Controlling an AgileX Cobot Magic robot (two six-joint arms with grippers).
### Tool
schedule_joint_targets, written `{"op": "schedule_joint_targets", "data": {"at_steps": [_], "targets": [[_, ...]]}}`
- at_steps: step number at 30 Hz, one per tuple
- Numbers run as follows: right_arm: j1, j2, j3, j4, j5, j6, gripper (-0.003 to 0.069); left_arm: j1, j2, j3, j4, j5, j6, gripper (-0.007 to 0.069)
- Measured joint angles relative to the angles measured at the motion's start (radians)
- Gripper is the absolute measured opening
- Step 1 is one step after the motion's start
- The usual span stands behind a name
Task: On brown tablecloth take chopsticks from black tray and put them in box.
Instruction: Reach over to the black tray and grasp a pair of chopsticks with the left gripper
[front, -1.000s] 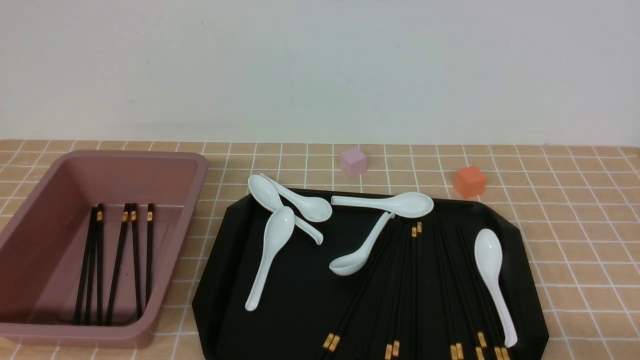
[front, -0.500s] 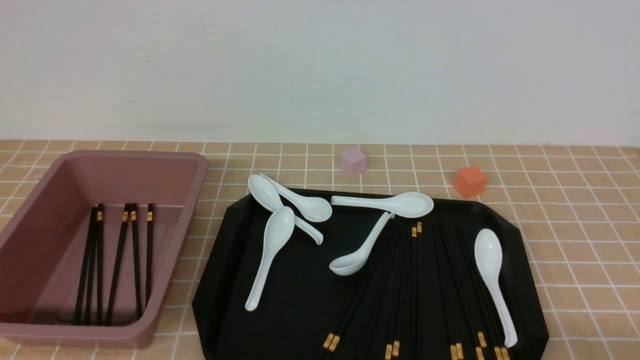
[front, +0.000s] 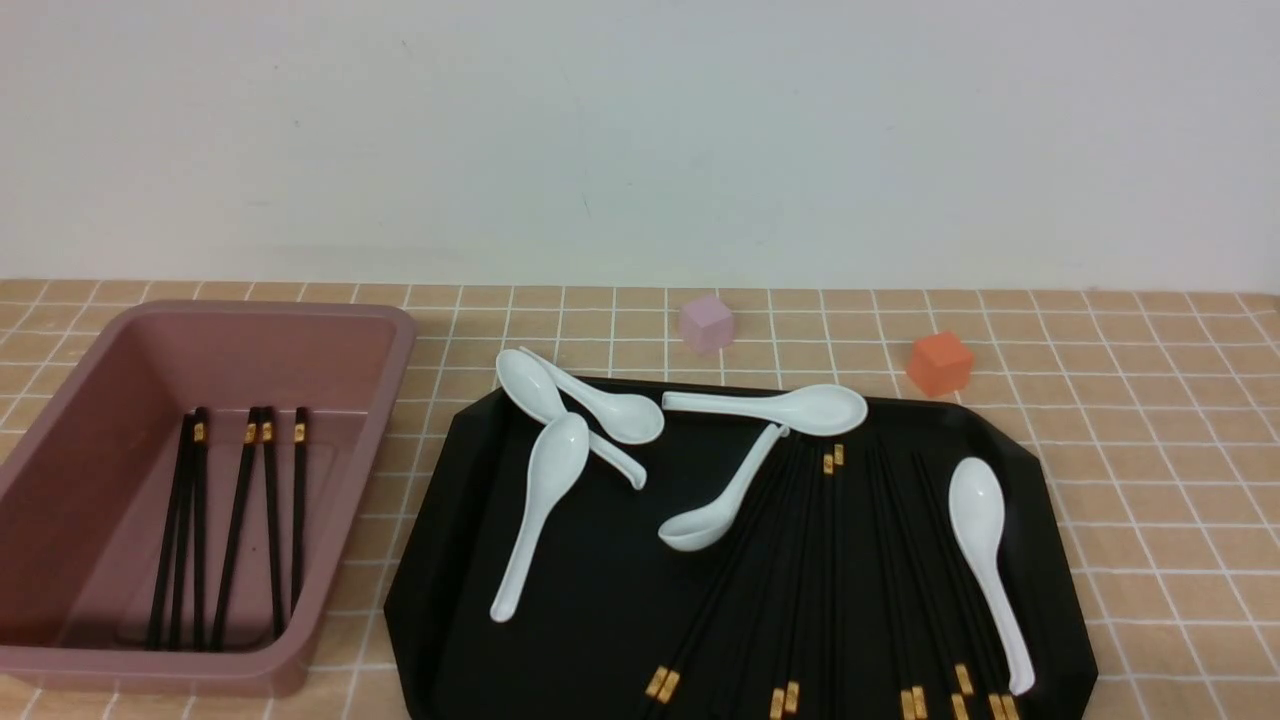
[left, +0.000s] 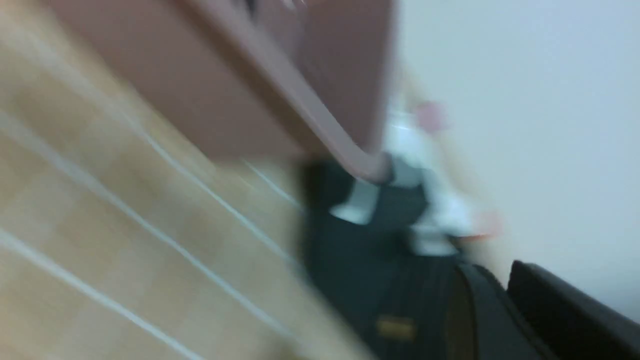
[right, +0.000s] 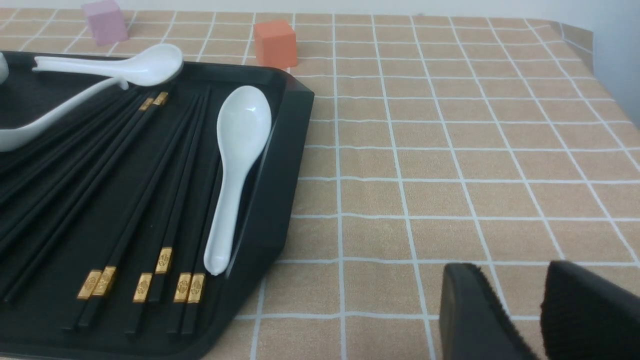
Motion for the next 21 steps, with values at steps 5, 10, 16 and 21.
{"op": "schedule_joint_targets", "data": {"at_steps": [5, 10, 16, 21], "targets": [[0.0, 0.0, 0.0, 0.0, 0.0, 0.0, 0.024, 0.0, 0.0, 0.0, -0.238, -0.018, -0.082, 0.0111], [0.0, 0.0, 0.0, 0.0, 0.0, 0.0, 0.024, 0.0, 0.0, 0.0, -0.36, -0.122, -0.089, 0.0113], [0.0, 0.0, 0.0, 0.0, 0.0, 0.0, 0.024, 0.0, 0.002, -0.145, -0.344, -0.158, 0.045, 0.0066], [0.0, 0.0, 0.0, 0.0, 0.0, 0.0, 0.024, 0.0, 0.174, -0.376, -0.205, 0.017, 0.164, -0.0013]]}}
